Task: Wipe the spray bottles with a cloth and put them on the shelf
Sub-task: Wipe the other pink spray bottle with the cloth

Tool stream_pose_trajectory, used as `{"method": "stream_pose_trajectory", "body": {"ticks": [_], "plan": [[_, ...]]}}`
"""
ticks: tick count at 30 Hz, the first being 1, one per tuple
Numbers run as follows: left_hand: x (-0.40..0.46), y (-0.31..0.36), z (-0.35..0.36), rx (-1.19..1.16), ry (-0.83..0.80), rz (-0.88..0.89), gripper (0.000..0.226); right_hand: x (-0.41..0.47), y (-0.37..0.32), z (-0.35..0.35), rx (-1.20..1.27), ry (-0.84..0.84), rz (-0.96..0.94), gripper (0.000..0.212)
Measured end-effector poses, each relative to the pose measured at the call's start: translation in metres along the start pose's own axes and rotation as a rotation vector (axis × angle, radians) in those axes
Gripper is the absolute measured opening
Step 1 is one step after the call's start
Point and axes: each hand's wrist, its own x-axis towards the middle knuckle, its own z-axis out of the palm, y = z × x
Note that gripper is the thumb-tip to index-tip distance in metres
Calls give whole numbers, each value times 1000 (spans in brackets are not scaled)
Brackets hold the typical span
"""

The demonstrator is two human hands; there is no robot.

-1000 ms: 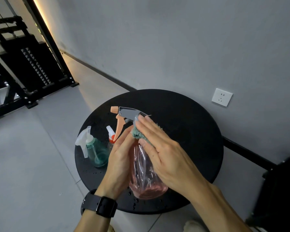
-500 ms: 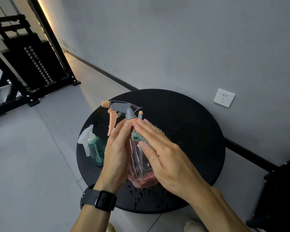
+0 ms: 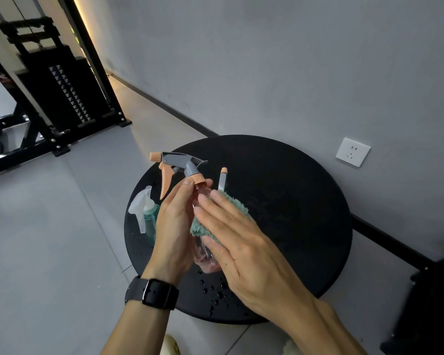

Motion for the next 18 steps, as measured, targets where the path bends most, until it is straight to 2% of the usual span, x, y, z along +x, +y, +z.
{"method": "stream_pose_trajectory", "body": {"ticks": [9, 18], "plan": [[8, 4, -7, -16, 33, -5, 35, -6, 3, 6, 29, 42, -19, 44], [7, 7, -10, -35, 49, 3, 34, -15, 16, 3, -20, 161, 28, 44]]}}
